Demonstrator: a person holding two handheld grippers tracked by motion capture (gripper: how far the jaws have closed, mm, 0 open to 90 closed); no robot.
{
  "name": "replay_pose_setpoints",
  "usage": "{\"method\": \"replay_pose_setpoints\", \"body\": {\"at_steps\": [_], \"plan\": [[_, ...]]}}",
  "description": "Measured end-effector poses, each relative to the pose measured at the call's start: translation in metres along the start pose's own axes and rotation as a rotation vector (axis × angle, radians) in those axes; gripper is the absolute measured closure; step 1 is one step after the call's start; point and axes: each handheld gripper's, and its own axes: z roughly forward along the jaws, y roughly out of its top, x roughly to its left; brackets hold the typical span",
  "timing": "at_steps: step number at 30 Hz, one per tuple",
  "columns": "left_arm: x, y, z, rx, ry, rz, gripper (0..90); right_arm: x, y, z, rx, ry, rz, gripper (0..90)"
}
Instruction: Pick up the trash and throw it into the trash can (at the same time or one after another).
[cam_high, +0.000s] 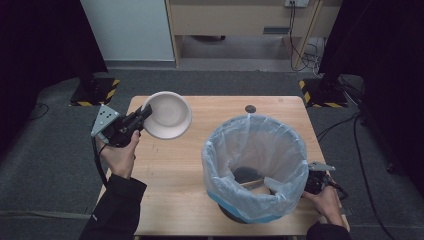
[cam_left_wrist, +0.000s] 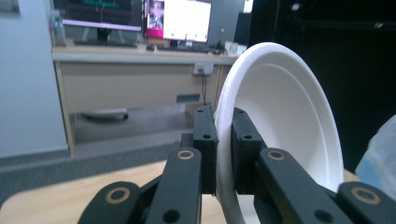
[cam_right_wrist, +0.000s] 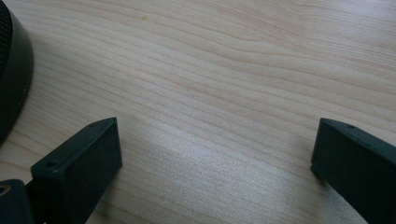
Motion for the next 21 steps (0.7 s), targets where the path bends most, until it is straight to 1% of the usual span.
{"method": "replay_pose_setpoints", "body": {"at_steps": [2,3,4,5,7,8,11,12,15,16,17,18,21], "plan": [[-0.004,0.004,-0.002,-0.016,-0.011,0.002,82.9,0.000,0.000,0.000,0.000,0.000,0.000,1.9],[-0.004,0.004,-0.002,-0.016,-0.011,0.002,82.9,0.000,0.000,0.000,0.000,0.000,0.000,1.9],[-0.007,0.007,-0.003,-0.030,-0.022,0.008,82.9,0.000,0.000,0.000,0.000,0.000,0.000,2.0],[-0.009,0.009,-0.004,-0.039,-0.020,0.018,82.9,0.000,0.000,0.000,0.000,0.000,0.000,1.9],[-0.011,0.011,-0.005,-0.048,-0.024,0.017,82.9,0.000,0.000,0.000,0.000,0.000,0.000,1.9],[-0.014,0.013,-0.006,-0.060,-0.039,0.014,82.9,0.000,0.000,0.000,0.000,0.000,0.000,1.9],[-0.017,0.016,-0.008,-0.073,-0.047,0.014,82.9,0.000,0.000,0.000,0.000,0.000,0.000,1.9],[-0.019,0.019,-0.010,-0.088,-0.058,0.008,82.9,0.000,0.000,0.000,0.000,0.000,0.000,2.0],[-0.021,0.021,-0.012,-0.100,-0.065,0.007,82.9,0.000,0.000,0.000,0.000,0.000,0.000,2.0],[-0.023,0.024,-0.014,-0.112,-0.076,0.006,82.9,0.000,0.000,0.000,0.000,0.000,0.000,1.9],[-0.023,0.024,-0.014,-0.112,-0.076,0.006,82.9,0.000,0.000,0.000,0.000,0.000,0.000,1.9],[-0.026,0.026,-0.016,-0.124,-0.087,0.005,82.9,0.000,0.000,0.000,0.000,0.000,0.000,2.0],[-0.030,0.029,-0.018,-0.137,-0.098,0.009,82.9,0.000,0.000,0.000,0.000,0.000,0.000,1.9]]}}
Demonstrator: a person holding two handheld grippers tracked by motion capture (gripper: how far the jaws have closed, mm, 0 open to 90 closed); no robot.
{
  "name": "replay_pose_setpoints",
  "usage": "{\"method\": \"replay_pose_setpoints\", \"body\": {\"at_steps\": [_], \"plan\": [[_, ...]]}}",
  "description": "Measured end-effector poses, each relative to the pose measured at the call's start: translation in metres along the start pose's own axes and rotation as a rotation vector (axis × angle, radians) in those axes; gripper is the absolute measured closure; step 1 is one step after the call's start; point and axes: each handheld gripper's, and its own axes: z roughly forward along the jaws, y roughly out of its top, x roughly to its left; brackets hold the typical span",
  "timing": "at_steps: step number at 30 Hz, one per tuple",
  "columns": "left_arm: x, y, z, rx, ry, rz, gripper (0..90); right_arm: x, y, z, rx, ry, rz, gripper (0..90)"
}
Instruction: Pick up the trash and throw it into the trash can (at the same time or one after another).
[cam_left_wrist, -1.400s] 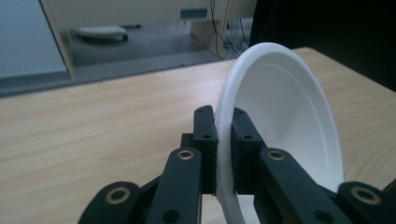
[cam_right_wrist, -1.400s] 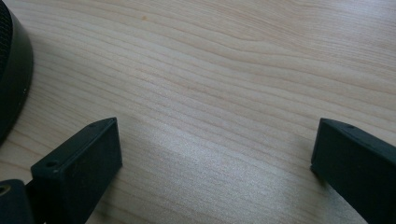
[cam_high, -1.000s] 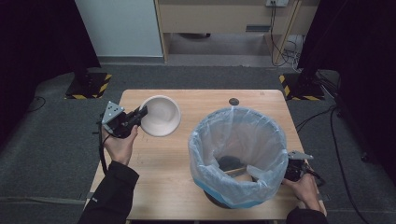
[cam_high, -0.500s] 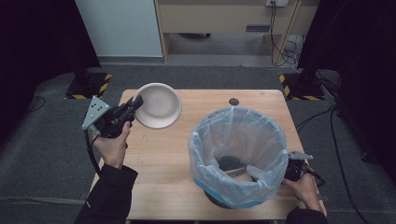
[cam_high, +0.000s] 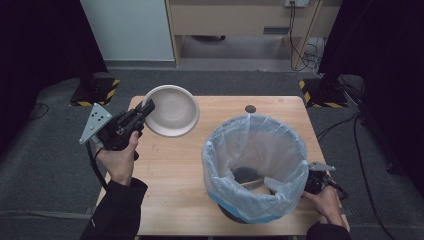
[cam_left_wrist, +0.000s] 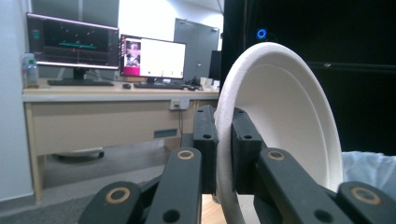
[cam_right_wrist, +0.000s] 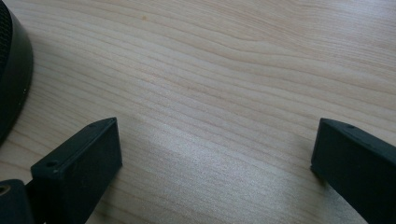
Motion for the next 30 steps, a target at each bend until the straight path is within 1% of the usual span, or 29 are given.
{"method": "replay_pose_setpoints", "body": {"at_steps": [1,3,4,5,6,7,10,11,14,15,16,18,19,21,22,24,27,30], "plan": [[-0.004,0.003,-0.001,-0.012,-0.012,0.011,82.9,0.000,0.000,0.000,0.000,0.000,0.001,1.9],[-0.008,0.007,-0.002,-0.024,-0.022,0.016,82.9,0.000,0.000,0.000,0.000,0.000,0.000,1.9],[-0.008,0.007,-0.002,-0.024,-0.022,0.016,82.9,0.000,0.000,0.000,0.000,0.000,0.000,1.9],[-0.012,0.010,-0.003,-0.035,-0.033,0.022,82.9,0.000,0.000,0.000,0.000,0.000,0.000,1.9],[-0.012,0.010,-0.003,-0.035,-0.033,0.022,82.9,0.000,0.000,0.000,0.000,0.000,0.000,1.9],[-0.015,0.013,-0.003,-0.042,-0.043,0.029,82.9,0.000,0.000,0.000,0.000,0.000,0.000,1.9],[-0.018,0.015,-0.003,-0.052,-0.050,0.030,82.9,0.000,0.000,0.000,0.000,0.000,0.000,1.9],[-0.021,0.018,-0.003,-0.062,-0.063,0.027,82.9,0.000,0.000,0.000,0.000,0.000,0.000,1.9],[-0.024,0.021,-0.003,-0.073,-0.071,0.030,82.9,0.000,0.000,0.000,0.000,0.000,0.000,1.9],[-0.026,0.024,-0.003,-0.086,-0.073,0.040,82.9,0.000,0.000,0.000,0.000,0.000,0.000,1.9],[-0.029,0.026,-0.003,-0.083,-0.081,0.032,82.9,0.000,0.000,0.000,0.000,0.000,0.000,1.9],[-0.035,0.031,-0.002,-0.093,-0.094,0.044,82.9,0.000,0.000,0.000,0.000,0.001,0.000,1.8],[-0.035,0.031,-0.002,-0.093,-0.094,0.044,82.9,0.000,0.000,0.000,0.000,0.000,0.000,1.8],[-0.042,0.036,0.001,-0.103,-0.110,0.051,82.9,0.000,0.000,0.000,0.000,0.000,0.000,1.8],[-0.042,0.036,0.001,-0.103,-0.110,0.051,82.9,0.000,0.000,0.000,0.000,0.000,0.000,1.8],[-0.050,0.039,0.003,-0.114,-0.129,0.055,82.9,0.000,0.000,0.000,0.000,0.000,0.000,1.8],[-0.053,0.039,0.005,-0.117,-0.139,0.056,82.9,0.000,0.000,0.000,0.000,0.000,0.000,1.8],[-0.064,0.037,0.012,-0.119,-0.170,0.046,82.9,0.000,0.000,0.000,0.000,0.000,0.000,1.8]]}}
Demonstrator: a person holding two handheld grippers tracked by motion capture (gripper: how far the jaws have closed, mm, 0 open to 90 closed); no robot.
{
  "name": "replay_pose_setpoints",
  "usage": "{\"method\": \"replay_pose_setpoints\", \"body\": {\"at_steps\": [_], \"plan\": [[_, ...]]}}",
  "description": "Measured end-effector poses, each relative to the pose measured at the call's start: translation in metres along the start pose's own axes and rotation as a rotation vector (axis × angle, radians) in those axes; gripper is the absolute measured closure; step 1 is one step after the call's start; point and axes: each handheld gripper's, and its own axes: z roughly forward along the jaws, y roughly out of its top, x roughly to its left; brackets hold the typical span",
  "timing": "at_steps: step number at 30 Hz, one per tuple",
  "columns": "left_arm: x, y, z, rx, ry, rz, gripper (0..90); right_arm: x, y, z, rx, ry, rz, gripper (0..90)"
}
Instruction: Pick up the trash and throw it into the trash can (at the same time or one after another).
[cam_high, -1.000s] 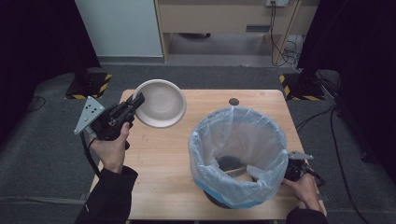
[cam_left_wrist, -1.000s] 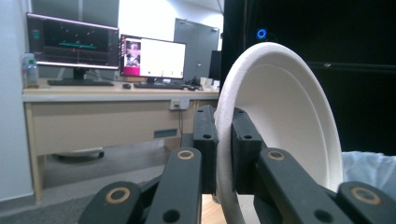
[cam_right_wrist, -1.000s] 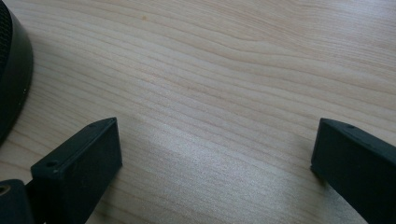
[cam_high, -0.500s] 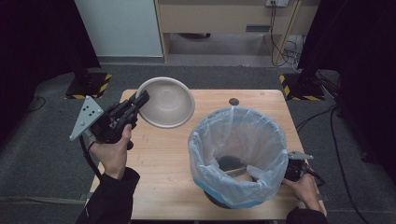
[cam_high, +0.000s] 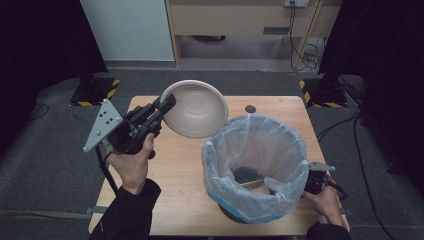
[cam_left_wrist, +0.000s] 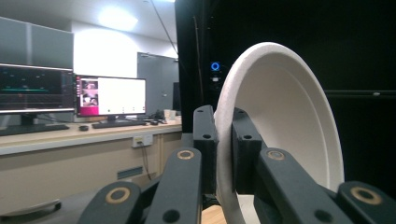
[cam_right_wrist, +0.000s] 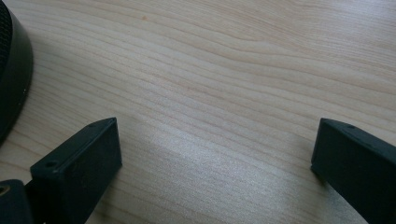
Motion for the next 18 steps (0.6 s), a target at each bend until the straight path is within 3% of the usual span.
{"method": "replay_pose_setpoints", "body": {"at_steps": [4,5,10,14,18], "plan": [[-0.007,-0.003,0.008,-0.004,-0.017,0.010,82.9,0.000,0.000,0.000,0.000,0.000,0.000,1.8],[-0.014,-0.007,0.014,0.013,-0.042,-0.004,82.9,0.000,0.000,0.000,0.000,0.000,0.000,1.8],[-0.028,-0.016,0.029,0.040,-0.081,-0.007,82.9,0.000,0.000,0.000,0.000,0.000,0.000,1.8],[-0.047,-0.029,0.045,0.084,-0.137,-0.004,82.9,0.000,0.000,0.000,0.000,0.000,0.000,1.8],[-0.054,-0.036,0.051,0.114,-0.167,-0.008,82.9,0.000,0.000,0.000,0.000,0.000,0.000,1.8]]}}
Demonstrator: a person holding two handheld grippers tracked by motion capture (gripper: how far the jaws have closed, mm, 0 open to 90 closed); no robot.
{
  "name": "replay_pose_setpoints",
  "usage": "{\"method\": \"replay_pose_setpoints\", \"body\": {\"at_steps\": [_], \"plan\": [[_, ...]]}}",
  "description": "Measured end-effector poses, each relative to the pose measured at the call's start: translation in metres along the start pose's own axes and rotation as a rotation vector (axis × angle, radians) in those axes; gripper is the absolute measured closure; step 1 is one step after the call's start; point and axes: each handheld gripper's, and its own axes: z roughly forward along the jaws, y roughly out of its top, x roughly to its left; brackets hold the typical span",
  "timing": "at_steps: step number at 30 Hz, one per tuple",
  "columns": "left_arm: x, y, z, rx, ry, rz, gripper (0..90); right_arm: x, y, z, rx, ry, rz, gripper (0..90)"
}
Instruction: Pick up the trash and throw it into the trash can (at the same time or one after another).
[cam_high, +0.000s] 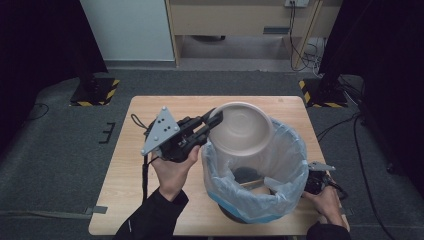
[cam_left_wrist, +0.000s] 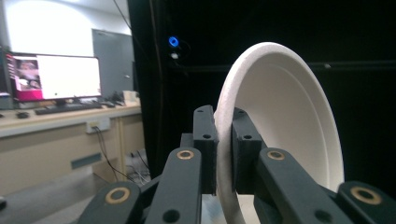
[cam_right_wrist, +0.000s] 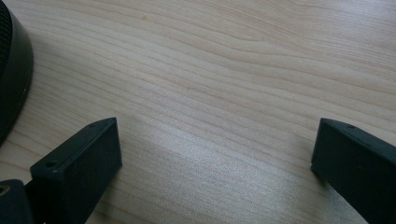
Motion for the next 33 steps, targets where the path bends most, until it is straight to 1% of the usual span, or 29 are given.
{"method": "replay_pose_setpoints", "body": {"at_steps": [1,3,4,5,6,7,9,10,11,13,14,15,16,17,19,20,21,22,23,24,25,26,27,28,30,31,32,33], "plan": [[-0.002,-0.004,0.004,0.015,-0.018,-0.008,82.8,0.000,0.000,0.000,0.000,0.000,0.000,1.8],[-0.003,-0.008,0.006,0.033,-0.037,-0.011,82.7,0.000,0.000,0.000,0.000,0.000,0.000,1.8],[-0.003,-0.008,0.006,0.033,-0.037,-0.011,82.5,0.000,0.000,0.000,0.000,0.000,0.000,1.8],[-0.002,-0.012,0.009,0.051,-0.060,-0.021,82.0,0.000,0.000,0.000,0.000,0.000,0.000,1.8],[-0.001,-0.014,0.010,0.053,-0.075,-0.028,81.0,0.000,0.000,0.000,0.000,0.000,0.000,1.8],[-0.001,-0.017,0.010,0.050,-0.089,-0.034,78.5,0.000,0.000,0.000,0.000,0.000,0.000,1.8],[0.001,-0.019,0.010,0.048,-0.090,-0.032,68.5,0.000,0.000,0.000,0.000,0.000,0.000,1.8],[0.001,-0.019,0.010,0.048,-0.090,-0.032,66.1,0.000,0.000,0.000,0.000,0.000,0.000,1.8],[0.003,-0.021,0.007,0.040,-0.091,-0.044,61.5,0.000,0.000,0.000,0.000,0.000,0.000,1.8],[0.005,-0.021,0.004,0.036,-0.086,-0.045,54.2,0.000,0.000,0.000,0.000,0.000,0.000,1.8],[0.007,-0.021,-0.001,0.037,-0.065,-0.034,54.2,0.000,0.000,0.000,0.000,0.000,0.000,1.8],[0.012,-0.022,-0.008,0.035,-0.037,-0.030,45.7,0.000,0.000,0.000,0.000,0.000,0.000,1.8],[0.012,-0.022,-0.008,0.035,-0.037,-0.030,43.4,0.000,0.000,0.000,0.000,0.000,0.000,1.8],[0.019,-0.022,-0.020,0.035,0.000,-0.024,40.6,0.000,0.000,0.000,0.000,0.000,0.000,1.8],[0.028,-0.025,-0.034,0.043,0.048,-0.016,35.8,0.000,0.000,0.000,0.000,0.000,0.000,1.8],[0.028,-0.025,-0.034,0.043,0.048,-0.016,34.2,0.000,0.000,0.000,0.000,0.000,0.000,1.8],[0.037,-0.029,-0.046,0.061,0.079,-0.019,33.3,0.000,0.000,0.000,0.000,0.000,0.000,1.8],[0.037,-0.029,-0.046,0.061,0.079,-0.019,32.9,0.000,0.000,0.000,0.000,0.000,0.000,1.8],[0.046,-0.037,-0.059,0.090,0.111,-0.037,31.8,0.000,0.000,0.000,0.000,0.000,0.000,1.8],[0.046,-0.037,-0.059,0.090,0.111,-0.037,31.3,0.000,0.000,0.000,0.000,0.000,0.000,1.8],[0.053,-0.048,-0.069,0.130,0.147,-0.046,31.2,0.000,0.000,0.000,0.000,0.000,0.000,1.8],[0.053,-0.048,-0.069,0.130,0.147,-0.046,30.8,0.000,0.000,0.000,0.000,0.000,0.000,1.8],[0.061,-0.060,-0.079,0.174,0.178,-0.063,30.3,0.000,0.000,0.000,0.000,0.000,0.000,1.8],[0.061,-0.060,-0.079,0.174,0.178,-0.063,29.8,0.000,0.000,0.000,0.000,0.000,0.000,1.8],[0.070,-0.084,-0.091,0.263,0.225,-0.077,28.0,0.000,0.000,0.000,0.000,0.000,0.000,1.8],[0.074,-0.097,-0.096,0.316,0.237,-0.081,27.5,0.000,0.000,0.000,0.000,0.000,0.000,1.8],[0.076,-0.105,-0.099,0.353,0.246,-0.082,27.1,0.000,0.000,0.000,0.000,0.000,0.000,1.8],[0.076,-0.105,-0.099,0.353,0.246,-0.082,26.6,0.000,0.000,0.000,0.000,0.000,0.000,1.8]]}}
